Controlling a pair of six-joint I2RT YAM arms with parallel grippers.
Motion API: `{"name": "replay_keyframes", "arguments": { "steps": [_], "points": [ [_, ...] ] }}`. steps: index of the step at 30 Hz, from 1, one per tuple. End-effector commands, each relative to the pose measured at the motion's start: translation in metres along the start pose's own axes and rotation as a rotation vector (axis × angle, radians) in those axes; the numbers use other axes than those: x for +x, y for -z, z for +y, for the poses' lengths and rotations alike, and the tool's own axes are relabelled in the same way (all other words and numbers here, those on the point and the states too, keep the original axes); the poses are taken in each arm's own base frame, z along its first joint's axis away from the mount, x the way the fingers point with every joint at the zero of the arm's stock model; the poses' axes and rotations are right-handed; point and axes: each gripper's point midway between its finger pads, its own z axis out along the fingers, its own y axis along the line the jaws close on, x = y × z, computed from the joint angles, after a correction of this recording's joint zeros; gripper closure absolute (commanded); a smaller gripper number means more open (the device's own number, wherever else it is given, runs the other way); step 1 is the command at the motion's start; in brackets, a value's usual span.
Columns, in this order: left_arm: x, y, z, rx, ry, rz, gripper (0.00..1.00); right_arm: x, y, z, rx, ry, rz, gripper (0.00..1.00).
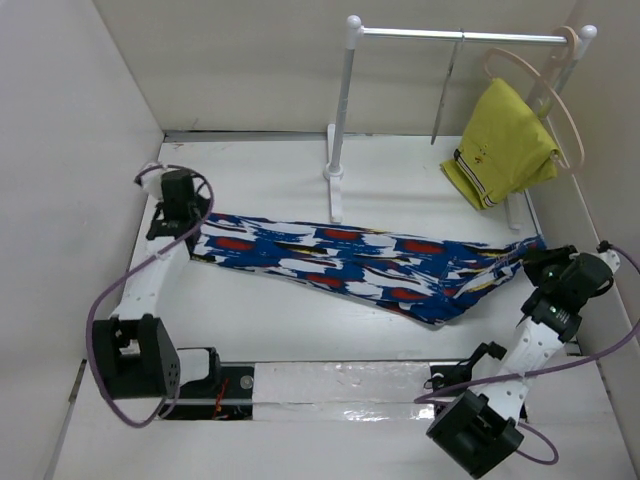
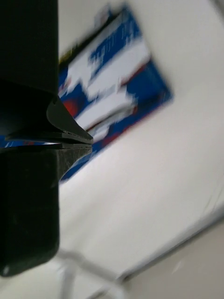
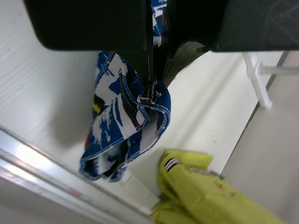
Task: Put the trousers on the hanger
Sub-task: Fold the trousers at the center of the board.
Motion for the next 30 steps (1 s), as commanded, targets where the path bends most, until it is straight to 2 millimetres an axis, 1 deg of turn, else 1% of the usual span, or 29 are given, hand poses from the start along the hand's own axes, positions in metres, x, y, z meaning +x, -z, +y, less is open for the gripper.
{"name": "replay_keyframes", "arguments": {
  "steps": [1,2,3,4,5,6,7,8,9,10,11,12,13,14,15,16,17,18,20,21,23,24,25,27,28,29,30],
  "points": [
    [0.051,0.056,-0.087,0.391,-0.056,0.117,1.00,0.002,0.009,0.050,-0.229,0.118,0.009,1.00],
    [0.060,0.077,-0.109,0.504,-0.050,0.130,1.00,0.007,0.011,0.057,-0.258,0.132,0.033,1.00],
    [0.100,0.099,-0.120,0.593,-0.089,0.221,1.00,0.014,0.015,0.073,-0.312,0.162,0.065,1.00],
    [0.117,0.113,-0.126,0.647,-0.090,0.256,1.00,0.018,0.018,0.082,-0.348,0.172,0.084,1.00],
    [0.126,0.129,-0.139,0.720,-0.076,0.259,1.00,0.020,0.022,0.095,-0.398,0.191,0.086,1.00],
    [0.163,0.151,-0.142,0.770,-0.104,0.333,1.00,0.023,0.025,0.104,-0.425,0.198,0.101,1.00],
    [0.176,0.157,-0.145,0.778,-0.115,0.334,1.00,0.031,0.034,0.125,-0.492,0.224,0.128,1.00],
    [0.198,0.159,-0.147,0.778,-0.146,0.362,1.00,0.032,0.040,0.136,-0.526,0.237,0.132,1.00],
    [0.215,0.162,-0.148,0.777,-0.180,0.380,1.00,0.032,0.042,0.142,-0.525,0.252,0.125,1.00],
    [0.234,0.178,-0.155,0.802,-0.219,0.397,1.00,0.034,0.055,0.163,-0.587,0.281,0.137,1.00],
    [0.258,0.173,-0.152,0.777,-0.267,0.419,1.00,0.036,0.060,0.171,-0.604,0.292,0.144,1.00],
    [0.273,0.174,-0.148,0.767,-0.304,0.429,1.00,0.033,0.063,0.177,-0.608,0.305,0.133,1.00],
    [0.283,0.186,-0.157,0.791,-0.331,0.418,1.00,0.033,0.068,0.184,-0.625,0.314,0.136,1.00],
    [0.300,0.182,-0.154,0.772,-0.368,0.429,1.00,0.033,0.079,0.198,-0.669,0.324,0.140,1.00],
    [0.310,0.183,-0.153,0.769,-0.391,0.435,1.00,0.030,0.083,0.204,-0.681,0.318,0.129,1.00],
    [0.314,0.185,-0.157,0.771,-0.398,0.432,1.00,0.028,0.087,0.211,-0.701,0.315,0.126,1.00],
    [0.327,0.190,-0.154,0.779,-0.424,0.449,1.00,0.031,0.094,0.221,-0.738,0.314,0.134,1.00],
    [0.338,0.190,-0.151,0.777,-0.445,0.464,1.00,0.026,0.100,0.230,-0.763,0.302,0.129,1.00],
    [0.348,0.191,-0.148,0.778,-0.463,0.457,1.00,0.021,0.107,0.245,-0.803,0.299,0.119,1.00],
    [0.356,0.187,-0.143,0.762,-0.483,0.463,1.00,0.018,0.113,0.258,-0.830,0.303,0.121,1.00],
    [0.367,0.178,-0.135,0.733,-0.506,0.468,1.00,0.015,0.121,0.271,-0.865,0.306,0.121,1.00],
    [0.370,0.176,-0.134,0.728,-0.513,0.470,1.00,0.017,0.125,0.279,-0.885,0.306,0.131,1.00],
    [0.373,0.174,-0.133,0.721,-0.518,0.474,1.00,0.009,0.133,0.289,-0.913,0.303,0.116,1.00],
    [0.383,0.171,-0.129,0.717,-0.530,0.493,1.00,0.005,0.143,0.300,-0.946,0.297,0.105,1.00],
    [0.387,0.169,-0.126,0.715,-0.534,0.502,1.00,0.002,0.153,0.310,-0.983,0.292,0.105,1.00],
    [0.391,0.170,-0.126,0.724,-0.532,0.517,1.00,0.000,0.158,0.316,-1.003,0.287,0.100,1.00],
    [0.397,0.167,-0.121,0.715,-0.544,0.529,1.00,-0.002,0.164,0.322,-1.023,0.283,0.098,1.00]
  ]
}}
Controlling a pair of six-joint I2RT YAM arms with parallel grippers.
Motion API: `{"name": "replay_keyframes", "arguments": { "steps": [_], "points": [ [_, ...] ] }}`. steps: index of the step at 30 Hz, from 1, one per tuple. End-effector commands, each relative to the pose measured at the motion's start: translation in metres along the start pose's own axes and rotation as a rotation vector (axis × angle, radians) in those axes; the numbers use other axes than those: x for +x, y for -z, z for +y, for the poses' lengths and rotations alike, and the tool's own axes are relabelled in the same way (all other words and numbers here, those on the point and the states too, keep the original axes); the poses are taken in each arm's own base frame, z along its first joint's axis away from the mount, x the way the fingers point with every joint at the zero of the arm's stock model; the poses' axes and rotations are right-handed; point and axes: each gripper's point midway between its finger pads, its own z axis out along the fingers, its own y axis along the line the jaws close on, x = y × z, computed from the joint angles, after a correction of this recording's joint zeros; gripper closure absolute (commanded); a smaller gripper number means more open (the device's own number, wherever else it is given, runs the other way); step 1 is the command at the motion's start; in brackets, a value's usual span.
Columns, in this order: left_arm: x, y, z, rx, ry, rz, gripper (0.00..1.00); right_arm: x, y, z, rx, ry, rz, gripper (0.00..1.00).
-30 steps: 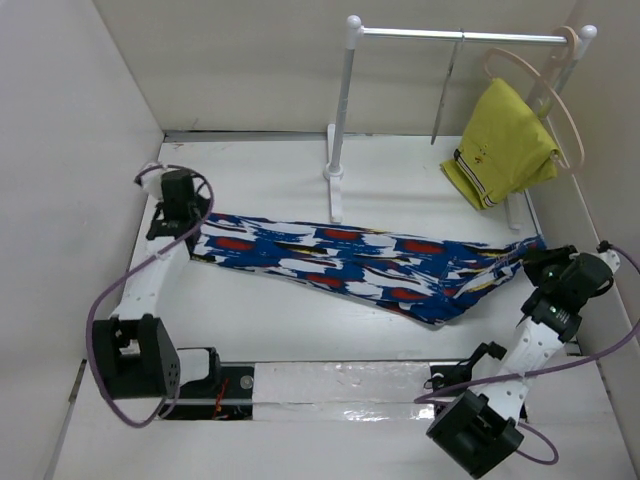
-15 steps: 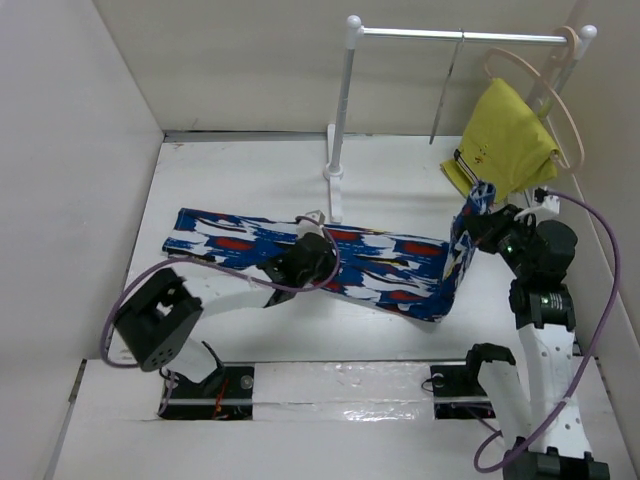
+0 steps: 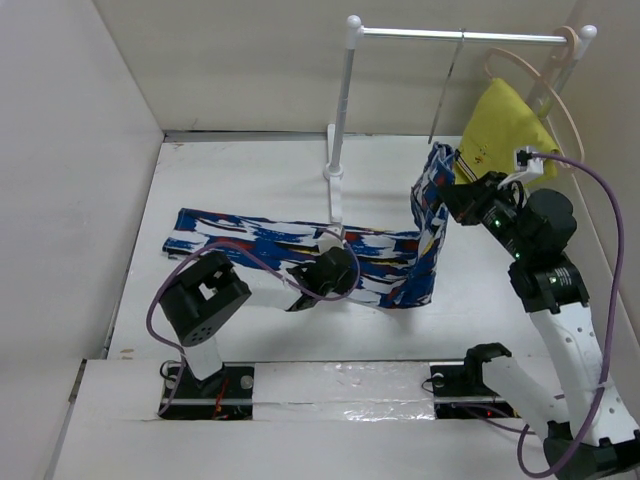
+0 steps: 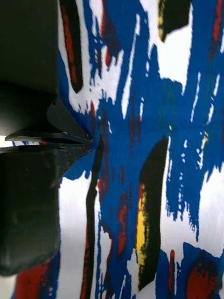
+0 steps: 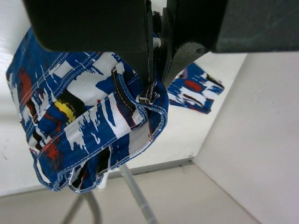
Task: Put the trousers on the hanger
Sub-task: Fold the trousers at the center of the board.
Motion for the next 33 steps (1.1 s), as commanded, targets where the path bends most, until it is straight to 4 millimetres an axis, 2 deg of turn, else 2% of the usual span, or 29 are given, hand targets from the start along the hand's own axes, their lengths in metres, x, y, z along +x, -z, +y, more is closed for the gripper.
{"name": "replay_keyframes", "arguments": {
  "steps": [1,2,4,5,8,9,12,13,14,15,16,18,19,21,24,26,27,28,29,30,31,32,33],
  "points": [
    [-0.001,-0.009,-0.010,0.031,0.010,-0.009,1.00,-0.066,0.014,0.060,-0.159,0.044,-0.198,1.00],
    [0.004,-0.010,-0.012,0.036,0.006,0.001,1.00,-0.070,0.013,0.073,-0.198,0.043,-0.199,1.00],
    [0.013,-0.015,-0.009,0.034,0.008,0.024,1.00,-0.074,0.010,0.085,-0.223,0.040,-0.203,1.00],
    [0.019,-0.015,-0.014,0.052,0.005,0.033,1.00,-0.076,0.008,0.099,-0.262,0.037,-0.199,1.00],
    [0.039,-0.017,-0.023,0.074,-0.008,0.069,1.00,-0.082,-0.002,0.115,-0.288,0.032,-0.204,1.00],
    [0.040,-0.018,-0.024,0.081,-0.003,0.073,1.00,-0.088,0.000,0.128,-0.314,0.032,-0.214,1.00],
    [0.056,-0.018,-0.045,0.139,-0.022,0.105,1.00,-0.094,-0.009,0.141,-0.326,0.031,-0.222,1.00],
    [0.054,-0.020,-0.057,0.160,-0.025,0.100,1.00,-0.104,-0.006,0.147,-0.331,0.033,-0.248,1.00],
    [0.055,-0.023,-0.060,0.164,-0.030,0.109,1.00,-0.109,-0.008,0.148,-0.330,0.035,-0.260,1.00],
    [0.068,-0.024,-0.066,0.175,-0.056,0.132,1.00,-0.111,-0.007,0.154,-0.343,0.037,-0.263,1.00],
    [0.065,-0.025,-0.080,0.203,-0.059,0.126,1.00,-0.118,-0.006,0.161,-0.352,0.041,-0.278,1.00],
    [0.072,-0.031,-0.087,0.212,-0.075,0.142,1.00,-0.123,-0.007,0.164,-0.347,0.045,-0.286,1.00],
    [0.071,-0.031,-0.102,0.242,-0.081,0.138,1.00,-0.125,-0.011,0.163,-0.334,0.051,-0.290,1.00],
    [0.078,-0.034,-0.110,0.258,-0.091,0.155,1.00,-0.130,-0.010,0.169,-0.345,0.052,-0.296,1.00],
    [0.065,-0.030,-0.124,0.288,-0.086,0.125,1.00,-0.129,-0.019,0.171,-0.338,0.060,-0.288,1.00],
    [0.055,-0.025,-0.117,0.265,-0.107,0.084,1.00,-0.124,-0.027,0.170,-0.332,0.064,-0.268,1.00],
    [0.037,-0.016,-0.119,0.269,-0.097,0.044,1.00,-0.123,-0.029,0.170,-0.333,0.065,-0.264,1.00],
    [0.033,-0.012,-0.108,0.245,-0.103,0.032,0.89,-0.121,-0.032,0.170,-0.333,0.064,-0.261,1.00],
    [0.007,-0.002,-0.105,0.234,-0.094,-0.027,0.81,-0.121,-0.034,0.170,-0.335,0.063,-0.261,1.00],
    [-0.006,0.003,-0.098,0.217,-0.085,-0.054,0.76,-0.116,-0.038,0.169,-0.334,0.063,-0.249,1.00],
    [-0.009,0.008,-0.083,0.188,-0.083,-0.063,0.72,-0.115,-0.041,0.168,-0.332,0.063,-0.245,1.00],
    [-0.023,0.015,-0.075,0.170,-0.068,-0.091,0.72,-0.114,-0.043,0.168,-0.333,0.063,-0.246,1.00],
    [-0.054,0.032,-0.071,0.175,-0.028,-0.157,0.72,-0.111,-0.048,0.167,-0.328,0.062,-0.237,1.00]
  ]
}}
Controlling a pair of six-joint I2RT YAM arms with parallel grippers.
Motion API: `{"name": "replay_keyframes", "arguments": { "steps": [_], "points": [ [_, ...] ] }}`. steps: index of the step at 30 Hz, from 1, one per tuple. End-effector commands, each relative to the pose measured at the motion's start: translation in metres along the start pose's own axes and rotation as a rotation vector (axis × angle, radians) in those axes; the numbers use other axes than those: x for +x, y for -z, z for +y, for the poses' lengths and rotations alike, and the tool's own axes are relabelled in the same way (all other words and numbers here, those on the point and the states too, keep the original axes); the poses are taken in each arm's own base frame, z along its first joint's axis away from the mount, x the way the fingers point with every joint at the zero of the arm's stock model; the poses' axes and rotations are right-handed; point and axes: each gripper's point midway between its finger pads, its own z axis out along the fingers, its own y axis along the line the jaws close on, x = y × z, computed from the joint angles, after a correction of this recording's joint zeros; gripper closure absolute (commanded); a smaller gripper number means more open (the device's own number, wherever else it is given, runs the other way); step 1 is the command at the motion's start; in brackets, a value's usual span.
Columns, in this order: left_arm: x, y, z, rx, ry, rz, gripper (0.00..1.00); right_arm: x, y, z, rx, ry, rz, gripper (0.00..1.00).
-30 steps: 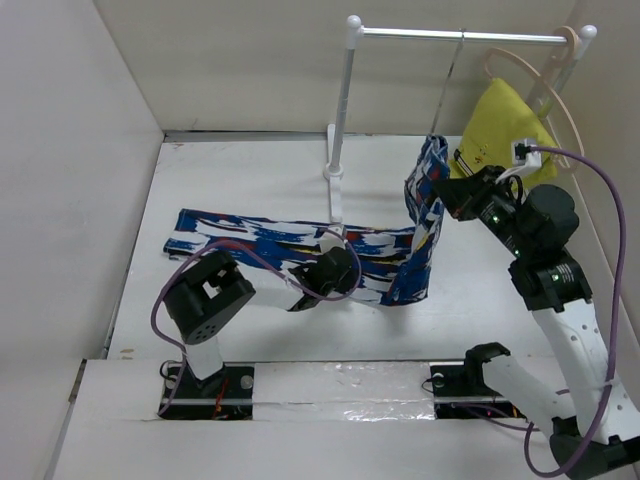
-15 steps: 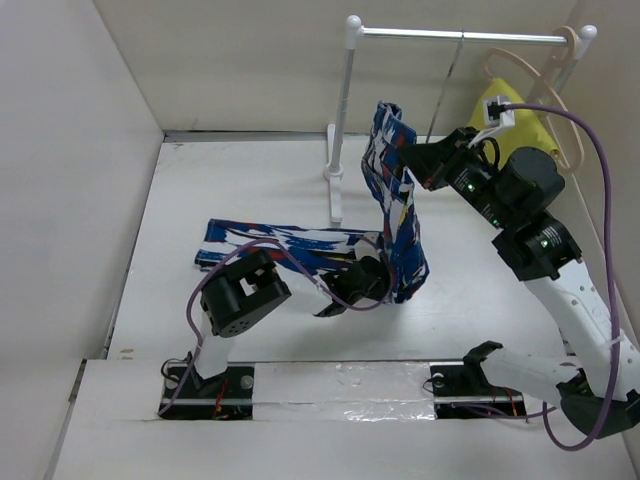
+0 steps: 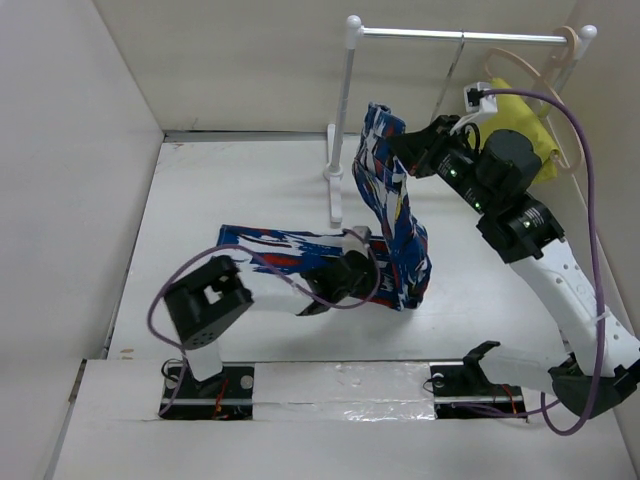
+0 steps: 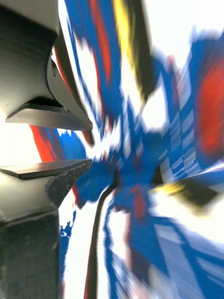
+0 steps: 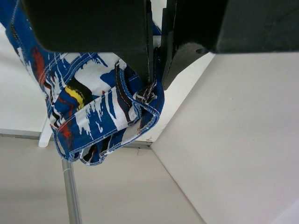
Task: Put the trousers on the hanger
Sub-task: Fold the trousers at the center of the board.
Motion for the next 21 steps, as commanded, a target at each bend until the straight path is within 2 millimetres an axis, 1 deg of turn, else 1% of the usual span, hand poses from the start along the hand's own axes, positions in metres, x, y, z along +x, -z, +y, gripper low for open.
{"name": "replay_keyframes", "arguments": {
  "steps": [1,2,3,4,5,6,7,8,9,10,11,12,13,14,15,16,17,18,19,20,21],
  "points": [
    [-0.074,0.043,0.026,-0.067,0.038,-0.188,0.72,-0.063,0.006,0.038,-0.120,0.015,-0.206,1.00],
    [-0.084,0.055,0.035,-0.095,0.046,-0.216,0.71,-0.062,0.003,0.038,-0.120,0.015,-0.204,1.00],
    [-0.109,0.077,0.040,-0.095,0.075,-0.285,0.72,-0.060,-0.003,0.036,-0.114,0.014,-0.197,1.00],
    [-0.119,0.088,0.045,-0.108,0.087,-0.314,0.72,-0.059,-0.007,0.035,-0.110,0.015,-0.194,1.00],
    [-0.128,0.100,0.054,-0.139,0.097,-0.341,0.72,-0.056,-0.011,0.038,-0.116,0.015,-0.186,1.00],
    [-0.148,0.124,0.051,-0.113,0.123,-0.403,0.72,-0.054,-0.015,0.039,-0.116,0.016,-0.183,1.00],
    [-0.157,0.135,0.064,-0.137,0.148,-0.434,0.74,-0.045,-0.025,0.041,-0.110,0.020,-0.164,1.00],
    [-0.163,0.147,0.071,-0.152,0.162,-0.457,0.75,-0.045,-0.029,0.045,-0.111,0.024,-0.163,1.00],
    [-0.180,0.172,0.067,-0.115,0.189,-0.521,0.75,-0.040,-0.035,0.048,-0.119,0.028,-0.149,1.00],
    [-0.193,0.196,0.075,-0.112,0.208,-0.579,0.76,-0.032,-0.048,0.049,-0.095,0.036,-0.139,1.00],
    [-0.192,0.196,0.083,-0.142,0.204,-0.573,0.76,-0.026,-0.055,0.053,-0.095,0.039,-0.126,1.00],
    [-0.205,0.220,0.082,-0.121,0.219,-0.629,0.77,-0.020,-0.063,0.055,-0.092,0.044,-0.118,1.00],
    [-0.213,0.233,0.083,-0.123,0.229,-0.662,0.78,-0.015,-0.070,0.057,-0.080,0.054,-0.113,1.00],
    [-0.215,0.244,0.092,-0.156,0.231,-0.677,0.79,0.005,-0.088,0.056,-0.074,0.060,-0.073,1.00],
    [-0.222,0.264,0.088,-0.129,0.244,-0.720,0.79,0.010,-0.094,0.073,-0.104,0.061,-0.066,1.00],
    [-0.228,0.277,0.088,-0.127,0.252,-0.748,0.80,0.021,-0.103,0.079,-0.112,0.072,-0.049,1.00],
    [-0.228,0.285,0.091,-0.141,0.251,-0.759,0.80,0.033,-0.111,0.087,-0.124,0.077,-0.028,1.00],
    [-0.232,0.302,0.089,-0.124,0.263,-0.794,0.80,0.071,-0.130,0.097,-0.135,0.089,0.036,1.00],
    [-0.237,0.314,0.086,-0.113,0.269,-0.821,0.80,0.076,-0.137,0.110,-0.153,0.109,0.037,1.00],
    [-0.233,0.319,0.093,-0.143,0.268,-0.817,0.80,0.093,-0.146,0.116,-0.148,0.121,0.060,1.00],
    [-0.235,0.331,0.093,-0.138,0.272,-0.841,0.80,0.113,-0.154,0.123,-0.155,0.132,0.087,0.99]
  ]
}}
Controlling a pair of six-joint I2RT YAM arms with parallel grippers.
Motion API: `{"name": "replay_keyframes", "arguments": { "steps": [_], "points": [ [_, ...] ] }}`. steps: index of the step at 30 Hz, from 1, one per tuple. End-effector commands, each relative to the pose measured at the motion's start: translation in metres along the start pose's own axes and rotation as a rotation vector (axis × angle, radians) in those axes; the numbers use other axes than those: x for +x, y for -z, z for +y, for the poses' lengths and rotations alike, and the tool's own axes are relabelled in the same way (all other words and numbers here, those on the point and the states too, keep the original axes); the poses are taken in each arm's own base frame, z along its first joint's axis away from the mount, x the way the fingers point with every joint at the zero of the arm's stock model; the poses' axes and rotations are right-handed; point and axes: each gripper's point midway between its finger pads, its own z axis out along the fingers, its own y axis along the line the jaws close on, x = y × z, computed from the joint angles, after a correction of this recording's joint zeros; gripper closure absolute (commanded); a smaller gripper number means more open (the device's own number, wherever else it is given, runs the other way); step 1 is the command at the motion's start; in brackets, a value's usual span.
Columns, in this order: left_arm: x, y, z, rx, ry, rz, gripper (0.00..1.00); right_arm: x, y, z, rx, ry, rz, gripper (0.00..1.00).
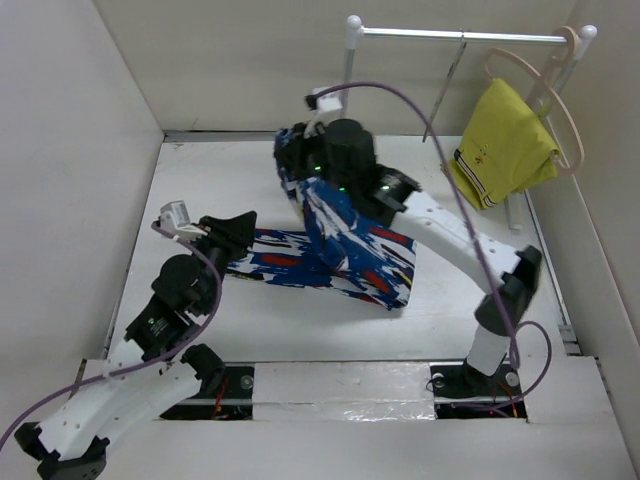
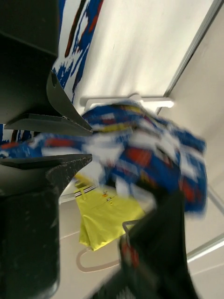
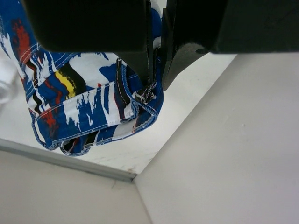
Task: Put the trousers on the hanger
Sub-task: Fold the trousers at the center of the board.
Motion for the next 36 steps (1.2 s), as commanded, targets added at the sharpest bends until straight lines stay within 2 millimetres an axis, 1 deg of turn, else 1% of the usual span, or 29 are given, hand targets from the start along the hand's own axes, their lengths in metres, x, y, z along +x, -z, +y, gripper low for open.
{"name": "replay_keyframes", "arguments": {
  "steps": [1,3,4,5,7,8,9,11,12,14,17,18,19,20,21,22,23,24,25,26,27,28,29,31,32,33,34,35,36],
  "points": [
    [-0.029,0.017,0.006,-0.045,-0.026,-0.055,0.80,0.015,-0.037,0.066,-0.100,0.060,-0.058,0.96],
    [-0.044,0.027,0.010,-0.063,-0.017,-0.093,0.80,0.053,-0.061,0.081,-0.101,0.090,-0.008,0.91],
    [-0.051,0.031,0.010,-0.064,-0.010,-0.110,0.80,0.110,-0.084,0.088,-0.094,0.120,0.073,0.88],
    [-0.058,0.037,0.012,-0.070,-0.004,-0.131,0.80,0.109,-0.092,0.103,-0.115,0.117,0.062,0.84],
    [-0.067,0.042,0.013,-0.075,0.003,-0.153,0.80,0.147,-0.107,0.119,-0.161,0.116,0.120,0.74],
    [-0.070,0.045,0.016,-0.087,0.002,-0.163,0.80,0.177,-0.118,0.128,-0.189,0.114,0.165,0.70],
    [-0.075,0.049,0.017,-0.090,0.008,-0.175,0.80,0.188,-0.122,0.131,-0.208,0.102,0.187,0.61],
    [-0.080,0.052,0.023,-0.115,0.012,-0.197,0.79,0.202,-0.122,0.143,-0.273,0.060,0.221,0.51],
    [-0.082,0.054,0.024,-0.116,0.017,-0.206,0.79,0.209,-0.121,0.140,-0.271,0.056,0.239,0.35],
    [-0.077,0.051,0.026,-0.118,0.027,-0.206,0.77,0.205,-0.113,0.141,-0.281,0.050,0.242,0.27],
    [-0.064,0.042,0.026,-0.110,0.024,-0.182,0.76,0.173,-0.097,0.120,-0.275,0.040,0.191,0.25],
    [-0.055,0.035,0.027,-0.119,0.015,-0.163,0.76,0.137,-0.079,0.122,-0.287,0.032,0.136,0.28],
    [-0.050,0.031,0.028,-0.122,0.009,-0.153,0.76,0.159,-0.073,0.096,-0.244,0.049,0.189,0.30],
    [-0.040,0.025,0.029,-0.119,0.003,-0.134,0.76,0.145,-0.068,0.089,-0.239,0.043,0.141,0.34],
    [-0.028,0.017,0.031,-0.130,-0.008,-0.110,0.76,0.141,-0.059,0.078,-0.225,0.042,0.135,0.52],
    [-0.021,0.013,0.031,-0.127,-0.012,-0.096,0.76,0.142,-0.040,0.053,-0.188,0.044,0.146,0.63],
    [-0.007,0.006,0.031,-0.109,-0.018,-0.069,0.76,0.140,-0.033,0.040,-0.162,0.041,0.135,0.75],
    [0.003,-0.003,0.032,-0.111,-0.025,-0.053,0.76,0.143,-0.024,0.026,-0.138,0.042,0.142,0.94],
    [0.013,-0.008,0.033,-0.106,-0.024,-0.031,0.76,0.126,-0.007,0.017,-0.124,0.031,0.112,1.00],
    [0.024,-0.014,0.029,-0.076,-0.019,-0.005,0.76,0.150,0.005,-0.019,-0.046,0.029,0.158,1.00],
    [0.040,-0.023,0.033,-0.090,-0.040,0.030,0.76,0.149,0.014,-0.032,-0.022,0.024,0.151,1.00],
    [0.048,-0.027,0.034,-0.087,-0.048,0.047,0.76,0.145,0.024,-0.044,-0.001,0.026,0.135,1.00],
    [0.064,-0.036,0.033,-0.071,-0.068,0.083,0.78,0.131,0.044,-0.065,0.044,0.024,0.104,1.00],
    [0.081,-0.045,0.033,-0.055,-0.097,0.123,0.84,0.107,0.064,-0.084,0.094,0.048,0.060,1.00],
    [0.086,-0.051,0.025,-0.019,-0.101,0.137,0.89,0.084,0.083,-0.090,0.122,0.061,0.021,1.00],
    [0.106,-0.057,0.024,-0.010,-0.130,0.184,0.92,0.060,0.093,-0.104,0.165,0.072,-0.020,1.00],
    [0.114,-0.060,0.019,0.008,-0.142,0.199,0.95,0.044,0.103,-0.111,0.195,0.097,-0.045,1.00],
    [0.116,-0.065,0.008,0.038,-0.155,0.184,1.00,0.023,0.114,-0.121,0.246,0.109,-0.089,1.00],
    [0.141,-0.067,0.006,0.043,-0.194,0.234,1.00,-0.008,0.136,-0.133,0.302,0.118,-0.135,1.00]
  ]
}}
